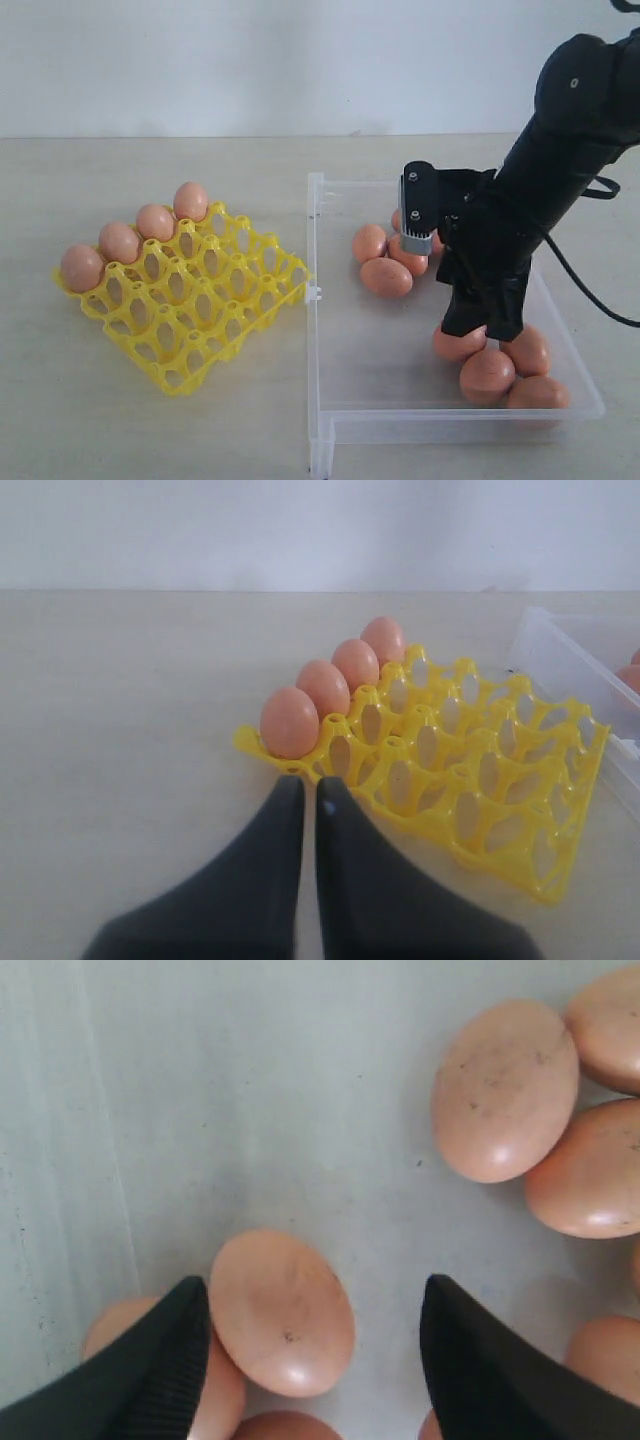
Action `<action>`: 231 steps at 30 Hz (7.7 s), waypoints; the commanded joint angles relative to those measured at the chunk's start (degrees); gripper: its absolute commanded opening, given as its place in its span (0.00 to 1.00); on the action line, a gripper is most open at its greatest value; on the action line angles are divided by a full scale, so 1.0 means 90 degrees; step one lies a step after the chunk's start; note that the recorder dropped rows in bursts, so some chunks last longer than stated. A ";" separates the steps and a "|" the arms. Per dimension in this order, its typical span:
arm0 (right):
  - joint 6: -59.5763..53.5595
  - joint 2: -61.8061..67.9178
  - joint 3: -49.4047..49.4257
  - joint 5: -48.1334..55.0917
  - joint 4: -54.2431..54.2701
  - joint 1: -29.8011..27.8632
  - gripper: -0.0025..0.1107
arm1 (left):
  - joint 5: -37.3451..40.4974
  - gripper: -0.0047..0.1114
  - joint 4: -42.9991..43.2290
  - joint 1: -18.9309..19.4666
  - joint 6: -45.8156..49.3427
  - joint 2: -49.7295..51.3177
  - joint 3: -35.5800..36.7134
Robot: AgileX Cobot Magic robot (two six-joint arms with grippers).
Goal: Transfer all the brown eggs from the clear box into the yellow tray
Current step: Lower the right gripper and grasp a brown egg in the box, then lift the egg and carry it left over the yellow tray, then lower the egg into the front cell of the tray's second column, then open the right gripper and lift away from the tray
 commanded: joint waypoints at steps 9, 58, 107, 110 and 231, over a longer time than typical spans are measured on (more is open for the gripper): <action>-0.0140 0.0763 -0.0002 0.0103 -0.0019 -0.0019 0.50 | -0.0029 0.08 -0.0017 -0.0029 -0.0007 -0.0022 0.0016; -0.2175 -0.0307 -0.0926 -0.3782 0.9062 0.3927 0.02 | -0.0029 0.08 -0.0017 -0.0029 -0.0007 -0.0022 0.0016; 1.4497 0.2919 -0.3253 -0.6786 -0.6464 0.3545 0.02 | -0.0029 0.08 -0.0017 -0.0029 -0.0007 -0.0022 0.0016; 1.4507 0.3154 -0.3253 -0.6932 -0.6479 0.3545 0.02 | -0.0029 0.08 -0.0017 -0.0029 -0.0007 -0.0022 0.0016; 1.2361 0.2654 -0.3252 -0.2885 -0.5253 0.4187 0.02 | -0.0029 0.08 -0.0017 -0.0029 -0.0007 -0.0022 0.0016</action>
